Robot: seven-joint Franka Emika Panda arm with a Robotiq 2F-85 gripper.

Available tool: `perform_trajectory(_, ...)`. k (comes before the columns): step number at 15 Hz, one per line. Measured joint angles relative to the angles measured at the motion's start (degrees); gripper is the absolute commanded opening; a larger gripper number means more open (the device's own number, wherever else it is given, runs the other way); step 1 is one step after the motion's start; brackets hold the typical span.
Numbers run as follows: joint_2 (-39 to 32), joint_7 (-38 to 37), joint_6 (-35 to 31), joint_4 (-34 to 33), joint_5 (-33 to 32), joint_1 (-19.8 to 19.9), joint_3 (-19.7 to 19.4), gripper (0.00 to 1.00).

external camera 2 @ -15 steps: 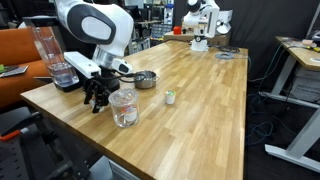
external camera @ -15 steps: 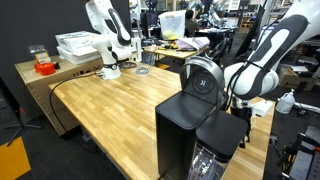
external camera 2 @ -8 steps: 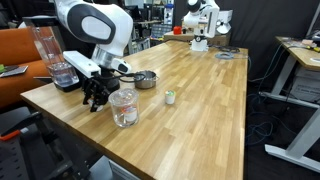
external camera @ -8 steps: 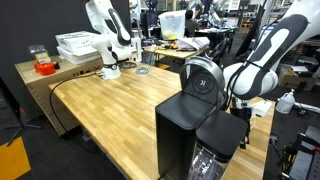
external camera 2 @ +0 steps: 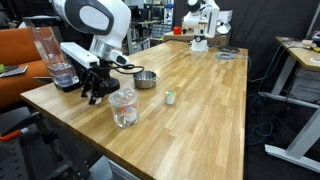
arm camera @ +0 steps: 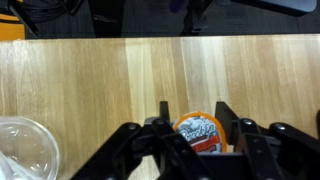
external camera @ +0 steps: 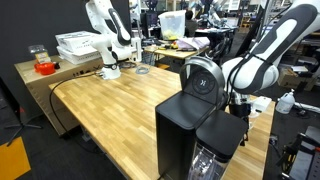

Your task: Put the white object in the coffee machine

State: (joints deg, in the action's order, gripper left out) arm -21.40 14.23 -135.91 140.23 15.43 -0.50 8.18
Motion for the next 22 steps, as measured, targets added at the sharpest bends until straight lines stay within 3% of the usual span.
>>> perform_trajectory(10,13.8,-1.9,6.3,4.0,0.2,-0.8,0.6,0.25)
perform_trajectory(22,28.3,-6.9,7.6,7.8,0.1,-4.0,0.4,0.25)
